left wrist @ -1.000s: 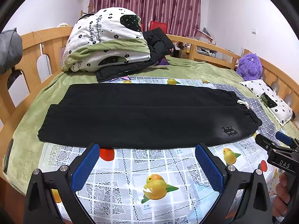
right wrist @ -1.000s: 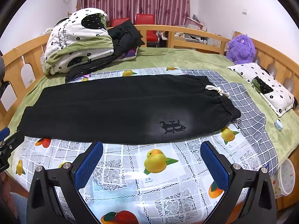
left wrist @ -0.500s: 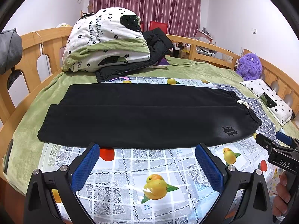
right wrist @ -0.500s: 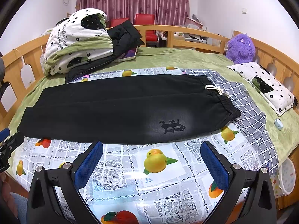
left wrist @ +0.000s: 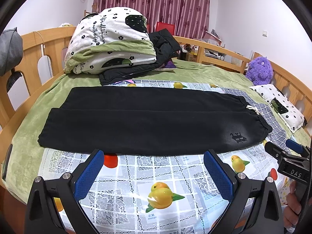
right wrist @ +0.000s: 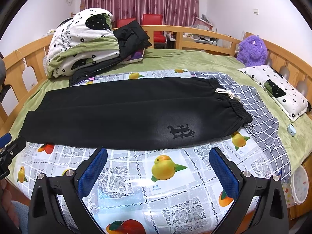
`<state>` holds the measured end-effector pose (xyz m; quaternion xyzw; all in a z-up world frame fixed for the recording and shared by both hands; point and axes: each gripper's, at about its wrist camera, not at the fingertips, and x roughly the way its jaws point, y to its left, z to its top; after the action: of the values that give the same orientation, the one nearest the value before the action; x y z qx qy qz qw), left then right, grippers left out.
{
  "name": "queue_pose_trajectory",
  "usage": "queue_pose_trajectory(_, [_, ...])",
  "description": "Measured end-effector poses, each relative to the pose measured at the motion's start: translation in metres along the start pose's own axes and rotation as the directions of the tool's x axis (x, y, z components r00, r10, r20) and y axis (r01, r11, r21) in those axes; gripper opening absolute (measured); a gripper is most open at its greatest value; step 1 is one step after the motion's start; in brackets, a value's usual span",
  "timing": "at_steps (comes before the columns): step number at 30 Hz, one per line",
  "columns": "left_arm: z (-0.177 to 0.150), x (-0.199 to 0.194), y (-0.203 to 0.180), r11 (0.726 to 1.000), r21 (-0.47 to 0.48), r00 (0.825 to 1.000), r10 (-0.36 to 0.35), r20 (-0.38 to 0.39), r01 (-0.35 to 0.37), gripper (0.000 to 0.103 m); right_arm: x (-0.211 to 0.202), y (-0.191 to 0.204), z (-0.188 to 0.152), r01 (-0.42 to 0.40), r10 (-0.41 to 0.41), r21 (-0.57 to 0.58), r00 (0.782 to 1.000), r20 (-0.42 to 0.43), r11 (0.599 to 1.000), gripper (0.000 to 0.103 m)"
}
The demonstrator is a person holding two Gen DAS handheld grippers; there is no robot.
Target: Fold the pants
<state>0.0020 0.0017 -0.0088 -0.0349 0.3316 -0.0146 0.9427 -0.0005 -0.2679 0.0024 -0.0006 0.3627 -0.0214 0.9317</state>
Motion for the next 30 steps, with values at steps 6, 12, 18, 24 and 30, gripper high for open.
queue_pose_trajectory(6, [0.004,0.003,-0.001,0.999,-0.029,0.999,0.032,-0.003,-0.032,0.102,0.002,0.005,0.005,-0.03,0.03,0.009,0.999,0.02,1.0,0.102])
queue_pose_trajectory(12, [0.028,0.005,0.017,0.995,-0.054,0.997,0.079,0.019,-0.078,0.102,0.001,0.008,0.03,-0.047,0.051,-0.047,0.995,0.087,0.998,0.102])
queue_pose_trajectory(18, [0.042,0.019,0.068,0.983,-0.088,0.986,0.165,0.001,-0.164,0.102,0.022,-0.035,0.056,-0.065,0.068,-0.031,0.993,0.092,0.997,0.102])
queue_pose_trajectory(24, [0.015,0.059,0.129,0.97,-0.158,0.978,0.167,-0.122,-0.185,0.099,0.092,-0.11,0.035,-0.071,0.084,0.146,0.993,-0.085,0.987,0.088])
queue_pose_trajectory(30, [-0.029,0.097,0.178,0.931,-0.353,0.982,0.027,-0.189,-0.093,0.093,0.136,-0.155,-0.013,-0.105,0.158,0.311,0.976,-0.149,0.945,0.085])
